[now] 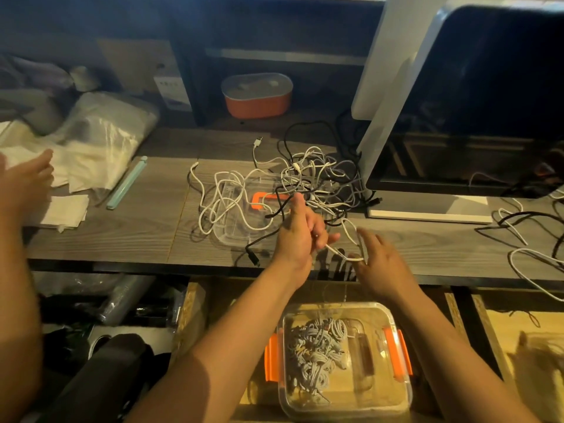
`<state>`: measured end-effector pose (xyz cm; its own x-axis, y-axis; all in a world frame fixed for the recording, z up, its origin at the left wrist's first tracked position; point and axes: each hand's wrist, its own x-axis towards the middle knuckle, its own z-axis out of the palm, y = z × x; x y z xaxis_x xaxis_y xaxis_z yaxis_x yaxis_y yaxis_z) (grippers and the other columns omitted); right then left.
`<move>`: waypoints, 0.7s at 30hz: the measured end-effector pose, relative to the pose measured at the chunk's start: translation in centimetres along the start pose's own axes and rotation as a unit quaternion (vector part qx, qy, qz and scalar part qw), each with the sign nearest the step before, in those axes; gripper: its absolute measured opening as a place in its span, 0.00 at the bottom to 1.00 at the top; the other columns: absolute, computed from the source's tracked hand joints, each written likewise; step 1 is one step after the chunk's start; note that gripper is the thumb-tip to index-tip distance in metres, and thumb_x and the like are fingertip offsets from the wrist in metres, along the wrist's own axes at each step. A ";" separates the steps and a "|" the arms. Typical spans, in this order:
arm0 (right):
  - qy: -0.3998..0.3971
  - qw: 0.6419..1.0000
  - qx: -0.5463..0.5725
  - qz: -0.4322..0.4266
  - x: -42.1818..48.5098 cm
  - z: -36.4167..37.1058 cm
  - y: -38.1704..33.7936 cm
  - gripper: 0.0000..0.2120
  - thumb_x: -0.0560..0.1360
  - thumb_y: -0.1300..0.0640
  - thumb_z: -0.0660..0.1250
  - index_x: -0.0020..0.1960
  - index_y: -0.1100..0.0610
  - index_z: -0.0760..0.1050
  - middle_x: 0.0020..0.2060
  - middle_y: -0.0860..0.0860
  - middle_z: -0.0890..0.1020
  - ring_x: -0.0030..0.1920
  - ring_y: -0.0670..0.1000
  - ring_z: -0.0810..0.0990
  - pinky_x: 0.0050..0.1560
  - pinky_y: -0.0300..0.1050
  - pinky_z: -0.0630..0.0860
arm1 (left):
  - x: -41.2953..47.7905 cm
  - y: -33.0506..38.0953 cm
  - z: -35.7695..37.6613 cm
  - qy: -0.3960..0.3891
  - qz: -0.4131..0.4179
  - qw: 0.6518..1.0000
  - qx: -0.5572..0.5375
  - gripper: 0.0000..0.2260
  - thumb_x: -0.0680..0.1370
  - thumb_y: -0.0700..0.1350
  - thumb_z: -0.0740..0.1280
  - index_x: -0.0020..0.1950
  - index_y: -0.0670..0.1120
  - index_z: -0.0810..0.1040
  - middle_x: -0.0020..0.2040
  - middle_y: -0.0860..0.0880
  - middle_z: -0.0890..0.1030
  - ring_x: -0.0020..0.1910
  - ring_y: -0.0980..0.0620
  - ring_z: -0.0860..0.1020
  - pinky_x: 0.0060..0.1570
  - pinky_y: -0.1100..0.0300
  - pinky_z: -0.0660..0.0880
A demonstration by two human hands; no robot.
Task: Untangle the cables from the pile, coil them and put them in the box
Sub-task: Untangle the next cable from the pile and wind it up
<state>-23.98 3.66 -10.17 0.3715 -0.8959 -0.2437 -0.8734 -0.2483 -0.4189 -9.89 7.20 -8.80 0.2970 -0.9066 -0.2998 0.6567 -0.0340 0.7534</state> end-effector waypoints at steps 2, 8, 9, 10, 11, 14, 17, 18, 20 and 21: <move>0.048 0.999 -0.005 -0.018 -0.2 0.1 -0.5 0.32 0.76 0.59 0.64 0.76 0.50 0.56 0.72 0.54 0.63 0.71 0.54 0.62 0.68 0.49 0.64 | -0.1 0.1 0.1 0.017 -0.027 0.999 -0.034 0.24 0.79 0.61 0.51 0.30 0.47 0.62 0.23 0.53 0.62 0.21 0.56 0.60 0.34 0.58 0.75; 0.083 0.995 -0.016 -0.056 -1.0 1.3 -0.7 0.21 0.75 0.62 0.62 0.67 0.55 0.69 0.70 0.54 0.65 0.70 0.56 0.64 0.68 0.55 0.65 | -0.1 0.2 -0.9 0.006 -0.093 0.992 -0.091 0.16 0.80 0.51 0.56 0.33 0.48 0.64 0.26 0.52 0.59 0.25 0.55 0.57 0.38 0.59 0.68; 0.085 0.995 0.005 -0.059 -1.2 1.6 -0.6 0.18 0.76 0.62 0.61 0.66 0.56 0.70 0.66 0.55 0.69 0.66 0.56 0.68 0.65 0.54 0.68 | -0.2 0.2 -1.0 -0.004 -0.105 0.989 -0.100 0.13 0.80 0.48 0.56 0.35 0.47 0.65 0.28 0.51 0.60 0.26 0.55 0.58 0.40 0.59 0.68; 0.085 0.995 0.022 -0.057 -1.4 1.7 -0.5 0.16 0.77 0.62 0.59 0.64 0.57 0.71 0.62 0.55 0.72 0.61 0.55 0.72 0.60 0.54 0.71 | -0.3 0.3 -1.1 -0.012 -0.116 0.988 -0.104 0.12 0.80 0.46 0.55 0.38 0.46 0.66 0.29 0.50 0.61 0.28 0.54 0.60 0.43 0.58 0.68; 0.084 0.994 0.033 -0.056 -1.5 1.9 -0.3 0.14 0.78 0.61 0.58 0.62 0.57 0.72 0.58 0.54 0.75 0.56 0.54 0.74 0.56 0.52 0.72 | -0.3 0.4 -1.3 -0.022 -0.122 0.987 -0.101 0.10 0.81 0.45 0.55 0.40 0.45 0.67 0.31 0.50 0.63 0.30 0.54 0.61 0.45 0.58 0.68; 0.045 0.996 0.058 -0.053 -1.9 1.8 0.2 0.10 0.79 0.61 0.57 0.56 0.57 0.76 0.50 0.54 0.78 0.48 0.51 0.74 0.47 0.45 0.70 | -0.1 0.4 -1.4 -0.047 -0.107 0.991 -0.070 0.09 0.82 0.42 0.54 0.44 0.43 0.69 0.35 0.49 0.70 0.32 0.55 0.67 0.45 0.59 0.71; -0.021 0.989 0.129 -0.076 -2.2 1.3 -0.3 0.09 0.76 0.54 0.58 0.46 0.57 0.76 0.44 0.52 0.74 0.44 0.47 0.69 0.41 0.36 0.63 | -0.1 0.4 -0.5 -0.056 -0.078 0.993 -0.064 0.11 0.83 0.44 0.52 0.43 0.45 0.68 0.30 0.52 0.67 0.27 0.57 0.64 0.42 0.61 0.70; -0.037 0.982 0.162 -0.085 -2.5 1.1 -0.6 0.12 0.73 0.50 0.58 0.44 0.56 0.75 0.43 0.52 0.74 0.43 0.46 0.70 0.42 0.35 0.65 | -0.2 0.4 -0.1 -0.059 -0.072 0.993 -0.070 0.12 0.83 0.45 0.52 0.41 0.46 0.68 0.29 0.52 0.65 0.26 0.57 0.62 0.42 0.60 0.70; -0.045 0.971 0.215 -0.099 -2.7 1.1 -0.5 0.13 0.73 0.49 0.60 0.41 0.59 0.74 0.39 0.56 0.75 0.41 0.50 0.73 0.45 0.45 0.70 | -0.3 0.1 0.9 -0.066 -0.055 0.994 -0.069 0.13 0.82 0.47 0.53 0.38 0.47 0.66 0.29 0.52 0.62 0.27 0.56 0.61 0.43 0.59 0.70; -0.041 0.967 0.234 -0.093 -2.7 1.2 -0.3 0.11 0.76 0.53 0.61 0.40 0.60 0.73 0.38 0.58 0.77 0.40 0.54 0.75 0.44 0.53 0.72 | -0.3 0.1 1.3 -0.069 -0.043 0.995 -0.054 0.13 0.81 0.48 0.54 0.37 0.47 0.65 0.28 0.52 0.62 0.27 0.56 0.62 0.43 0.59 0.71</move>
<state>-24.33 6.62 -10.38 0.5487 -0.8150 -0.1862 -0.5581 -0.1913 -0.8074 -10.81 6.92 -7.91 0.1442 -0.9515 -0.2717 0.7490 -0.0745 0.6584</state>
